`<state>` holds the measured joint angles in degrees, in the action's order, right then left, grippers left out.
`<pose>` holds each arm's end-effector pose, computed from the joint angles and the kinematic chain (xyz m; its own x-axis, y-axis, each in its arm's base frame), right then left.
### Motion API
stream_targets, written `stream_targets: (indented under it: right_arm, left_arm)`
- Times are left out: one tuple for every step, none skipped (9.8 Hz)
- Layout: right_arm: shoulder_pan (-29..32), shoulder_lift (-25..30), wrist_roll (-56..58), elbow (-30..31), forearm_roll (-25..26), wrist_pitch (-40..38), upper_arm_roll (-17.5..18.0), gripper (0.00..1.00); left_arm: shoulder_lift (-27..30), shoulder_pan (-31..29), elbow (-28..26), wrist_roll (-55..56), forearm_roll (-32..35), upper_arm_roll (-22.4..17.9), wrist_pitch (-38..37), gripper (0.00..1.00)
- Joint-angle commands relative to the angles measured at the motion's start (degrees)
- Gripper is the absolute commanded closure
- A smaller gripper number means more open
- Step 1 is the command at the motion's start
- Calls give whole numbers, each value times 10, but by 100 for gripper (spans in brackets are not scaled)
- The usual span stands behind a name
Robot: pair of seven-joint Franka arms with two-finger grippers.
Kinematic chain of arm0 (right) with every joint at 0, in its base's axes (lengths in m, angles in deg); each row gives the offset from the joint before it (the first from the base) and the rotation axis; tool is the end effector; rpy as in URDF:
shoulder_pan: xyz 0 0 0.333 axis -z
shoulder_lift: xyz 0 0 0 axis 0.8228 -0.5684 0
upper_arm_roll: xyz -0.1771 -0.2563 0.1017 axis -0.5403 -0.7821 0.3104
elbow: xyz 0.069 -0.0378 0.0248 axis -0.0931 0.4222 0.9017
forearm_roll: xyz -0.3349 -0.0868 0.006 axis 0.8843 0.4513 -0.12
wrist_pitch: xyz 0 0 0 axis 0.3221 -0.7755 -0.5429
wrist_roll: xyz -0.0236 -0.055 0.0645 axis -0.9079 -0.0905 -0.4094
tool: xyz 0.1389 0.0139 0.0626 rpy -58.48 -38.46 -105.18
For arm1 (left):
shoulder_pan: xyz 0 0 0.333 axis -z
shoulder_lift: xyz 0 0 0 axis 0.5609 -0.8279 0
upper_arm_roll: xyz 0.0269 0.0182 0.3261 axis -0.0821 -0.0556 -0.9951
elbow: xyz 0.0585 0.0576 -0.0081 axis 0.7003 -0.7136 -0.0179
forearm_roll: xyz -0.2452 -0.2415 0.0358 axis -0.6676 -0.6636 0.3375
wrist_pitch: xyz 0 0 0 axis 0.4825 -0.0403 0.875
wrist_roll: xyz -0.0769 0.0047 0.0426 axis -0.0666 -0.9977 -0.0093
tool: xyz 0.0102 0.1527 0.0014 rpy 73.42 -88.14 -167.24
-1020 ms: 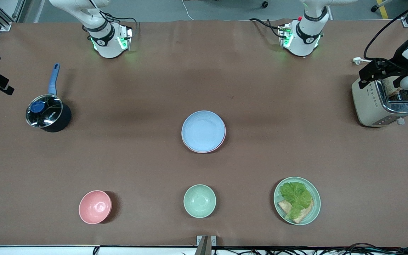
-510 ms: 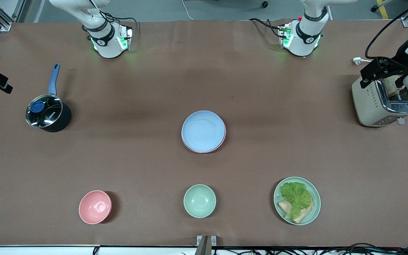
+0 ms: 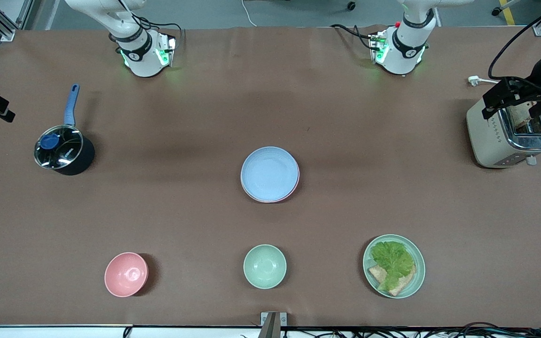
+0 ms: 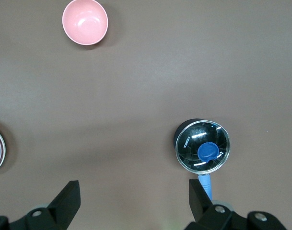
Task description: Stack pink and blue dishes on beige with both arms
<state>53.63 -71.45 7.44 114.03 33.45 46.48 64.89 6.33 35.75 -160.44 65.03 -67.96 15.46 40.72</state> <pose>0.4909 -0.0464 0.6269 0.9899 -0.1414 0.0025 -0.1415 -0.9897 0.0221 0.4948 -0.0543 0.6294 0.9991 -0.0145 0.0388 -0.0136 -0.9996 -0.0232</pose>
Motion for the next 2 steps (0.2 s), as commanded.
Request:
stream_targets:
  right_arm:
    - [3, -6, 3, -12, 7, -10, 4, 0]
    - [3, -6, 3, -12, 7, -10, 4, 0]
  left_arm:
    - [-11, 6, -1, -2, -4, -1, -28, 0]
    - [-11, 5, -1, -3, -10, -1, -34, 0]
